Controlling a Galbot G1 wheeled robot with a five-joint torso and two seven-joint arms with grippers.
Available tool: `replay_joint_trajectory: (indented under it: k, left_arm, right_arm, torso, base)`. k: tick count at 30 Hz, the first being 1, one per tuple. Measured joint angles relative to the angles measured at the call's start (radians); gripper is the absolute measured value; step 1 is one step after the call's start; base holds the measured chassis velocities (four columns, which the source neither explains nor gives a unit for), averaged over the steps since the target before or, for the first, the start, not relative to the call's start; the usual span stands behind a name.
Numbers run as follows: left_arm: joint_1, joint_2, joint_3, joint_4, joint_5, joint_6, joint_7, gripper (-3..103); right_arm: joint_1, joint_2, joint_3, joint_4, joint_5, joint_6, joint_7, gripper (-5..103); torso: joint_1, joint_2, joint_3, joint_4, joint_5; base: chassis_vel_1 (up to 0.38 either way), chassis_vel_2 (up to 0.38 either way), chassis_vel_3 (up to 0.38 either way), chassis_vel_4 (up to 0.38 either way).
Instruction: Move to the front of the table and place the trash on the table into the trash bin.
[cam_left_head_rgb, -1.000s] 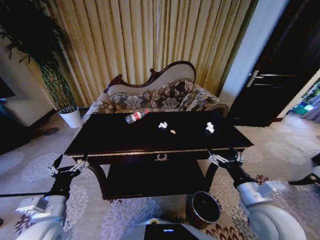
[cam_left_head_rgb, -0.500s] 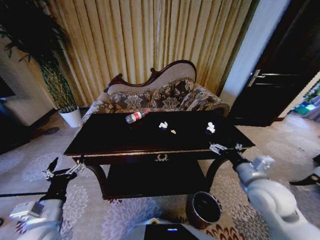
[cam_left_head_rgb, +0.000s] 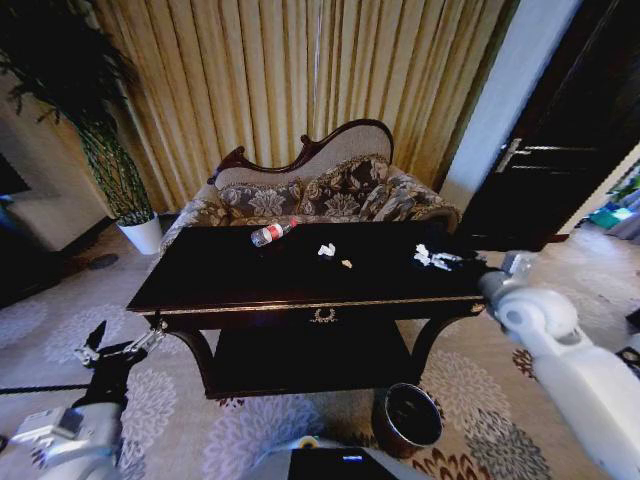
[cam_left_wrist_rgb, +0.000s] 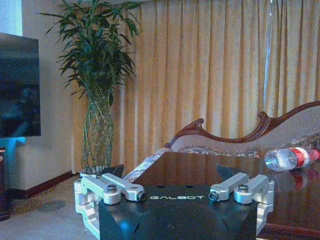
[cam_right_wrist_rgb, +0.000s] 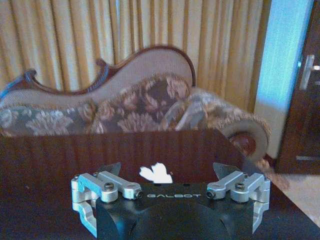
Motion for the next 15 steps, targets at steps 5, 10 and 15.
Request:
replay_joint_trajectory:
  k: [5, 10, 15]
  left_arm:
    - [0.008, 0.001, 0.0, -0.004, 0.005, 0.0, -0.003, 100]
    - [0.014, -0.002, 0.0, -0.005, 0.006, 0.001, -0.004, 100]
    - [0.014, -0.004, 0.001, -0.008, 0.006, 0.001, -0.006, 100]
  right_arm:
    - [0.134, -0.006, -0.087, -0.087, 0.046, -0.04, 0.004, 100]
    - [0.223, 0.0, -0.17, -0.131, 0.066, -0.064, 0.007, 100]
    - [0.266, 0.012, -0.231, -0.168, 0.045, -0.076, 0.007, 100]
  torso:
    - [0.0, 0.0, 0.0, 0.0002, 0.0]
    - [0.0, 0.0, 0.0, 0.0004, -0.0003]
    - [0.0, 0.0, 0.0, 0.0003, -0.0002]
  base:
    - [0.0, 0.0, 0.0, 0.0]
    - [0.0, 0.0, 0.0, 0.0]
    - [0.0, 0.0, 0.0, 0.0]
